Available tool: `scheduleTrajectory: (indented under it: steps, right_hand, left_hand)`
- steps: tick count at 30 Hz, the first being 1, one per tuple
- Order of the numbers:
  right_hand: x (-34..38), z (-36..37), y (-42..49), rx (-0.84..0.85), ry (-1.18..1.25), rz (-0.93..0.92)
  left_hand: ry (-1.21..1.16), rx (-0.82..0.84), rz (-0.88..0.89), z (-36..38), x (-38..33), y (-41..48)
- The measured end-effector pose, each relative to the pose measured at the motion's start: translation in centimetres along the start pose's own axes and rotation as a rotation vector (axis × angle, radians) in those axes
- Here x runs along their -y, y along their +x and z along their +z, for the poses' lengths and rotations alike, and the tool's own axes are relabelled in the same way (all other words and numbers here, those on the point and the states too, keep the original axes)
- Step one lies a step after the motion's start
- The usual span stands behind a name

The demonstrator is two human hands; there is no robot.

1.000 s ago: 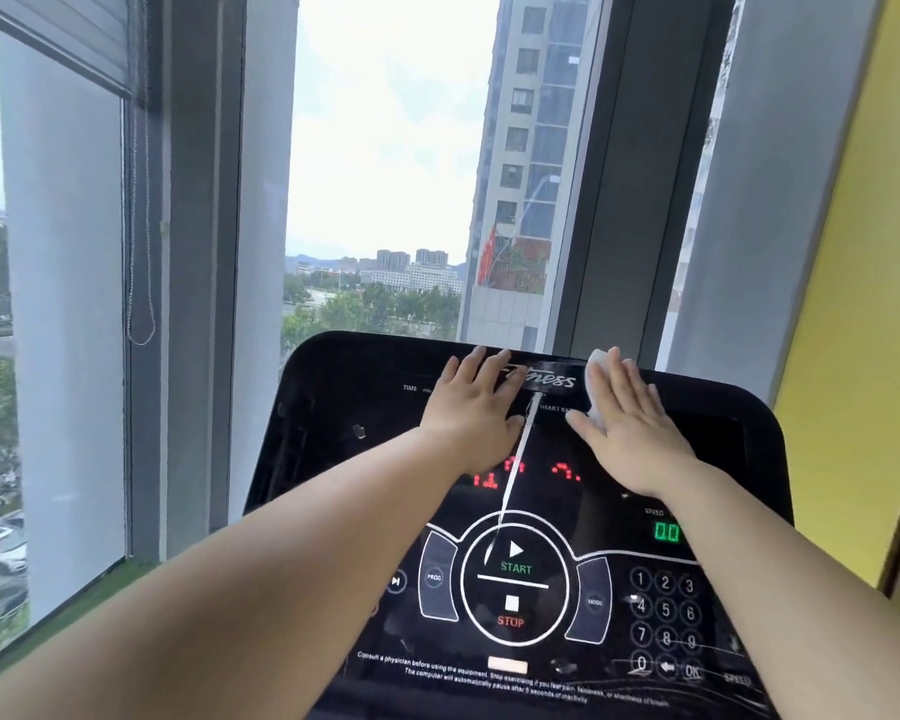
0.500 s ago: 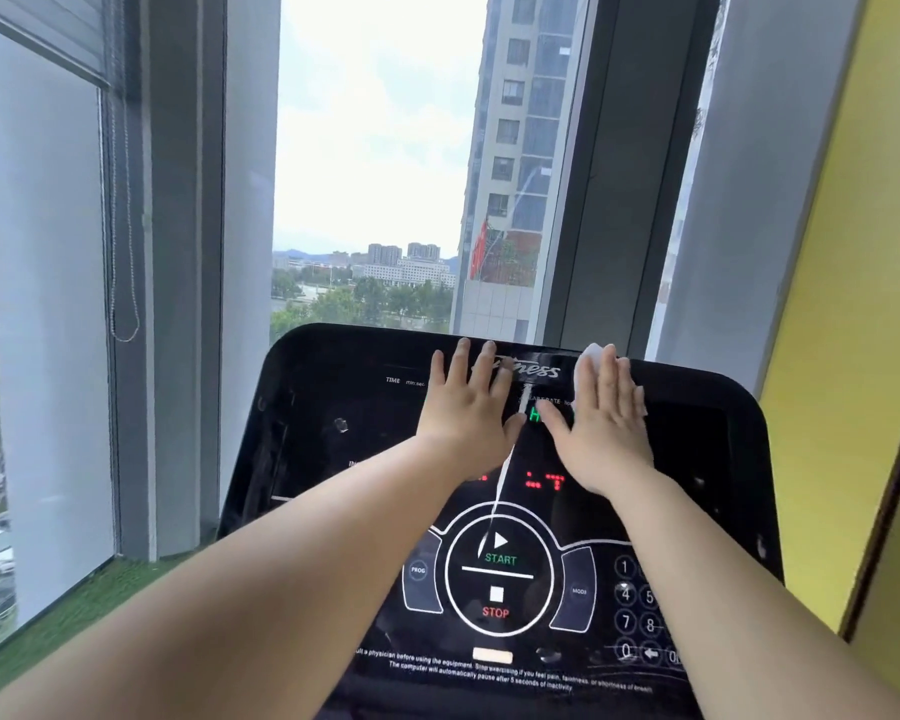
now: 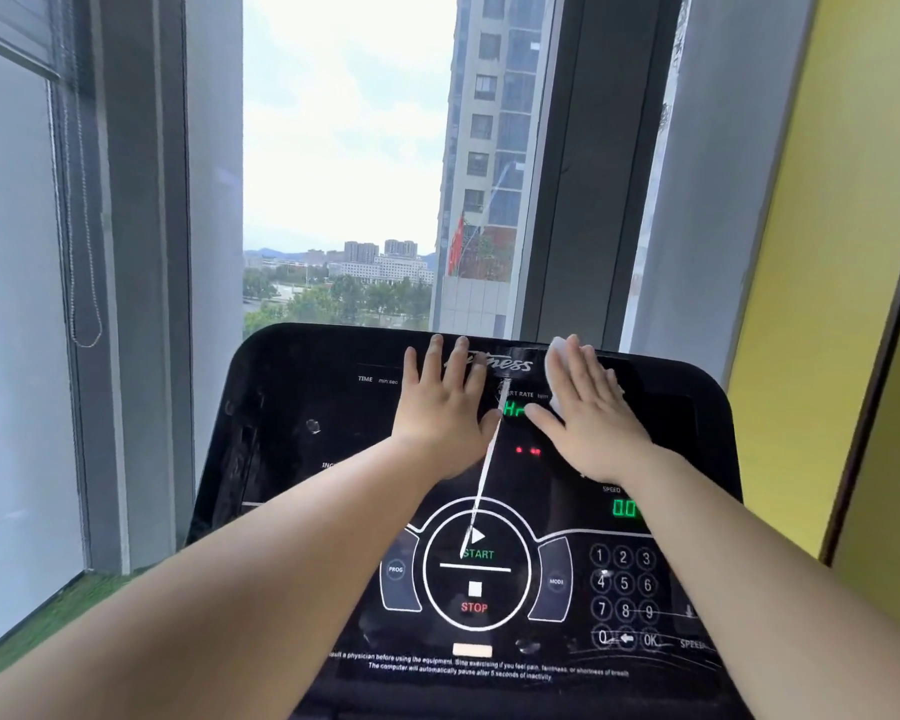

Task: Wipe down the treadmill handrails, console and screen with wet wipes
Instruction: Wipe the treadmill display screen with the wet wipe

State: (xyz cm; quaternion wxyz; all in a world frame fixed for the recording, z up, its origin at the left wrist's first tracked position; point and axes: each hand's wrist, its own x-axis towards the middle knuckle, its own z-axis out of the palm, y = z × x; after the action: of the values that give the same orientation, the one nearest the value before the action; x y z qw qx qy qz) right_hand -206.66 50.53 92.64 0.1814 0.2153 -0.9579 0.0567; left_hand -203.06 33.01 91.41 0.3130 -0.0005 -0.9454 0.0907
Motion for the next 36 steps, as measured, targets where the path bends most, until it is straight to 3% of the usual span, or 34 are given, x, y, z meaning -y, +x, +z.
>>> scheduleTrajectory:
  steps: [2, 6, 12, 17, 22, 27, 33, 36]
  right_hand:
    - [-1.1, -0.8, -0.1, 0.032, 0.014, 0.015]
    - [1.0, -0.1, 0.8, -0.056, 0.016, 0.194]
    - [0.9, -0.4, 1.2, 0.025, -0.008, -0.064]
    - [1.6, -0.3, 1.7, -0.063, 0.030, 0.142]
    - [1.1, -0.1, 1.5, 0.016, -0.023, -0.069]
    - [0.6, -0.4, 1.4, -0.053, 0.042, 0.121]
    - [-0.5, -0.5, 0.6, 0.027, -0.006, -0.028]
    - [-1.6, -0.8, 0.6, -0.034, 0.063, 0.137]
  left_hand:
    - [-0.003, 0.002, 0.008, 0.0, 0.2, 0.0]
    - [0.004, 0.002, 0.010, -0.1, 0.1, 0.0]
    - [-0.028, -0.021, 0.028, 0.0, 0.5, -0.1]
    - [-0.022, -0.009, 0.022, -0.1, 0.3, -0.1]
    - [-0.020, -0.017, 0.016, -0.1, 0.3, -0.1]
    - [-0.004, -0.004, 0.020, -0.2, 0.3, -0.1]
    - [-0.013, -0.002, 0.016, -0.3, 0.3, -0.1]
    - [-0.008, 0.016, 0.021, -0.5, 0.5, -0.1]
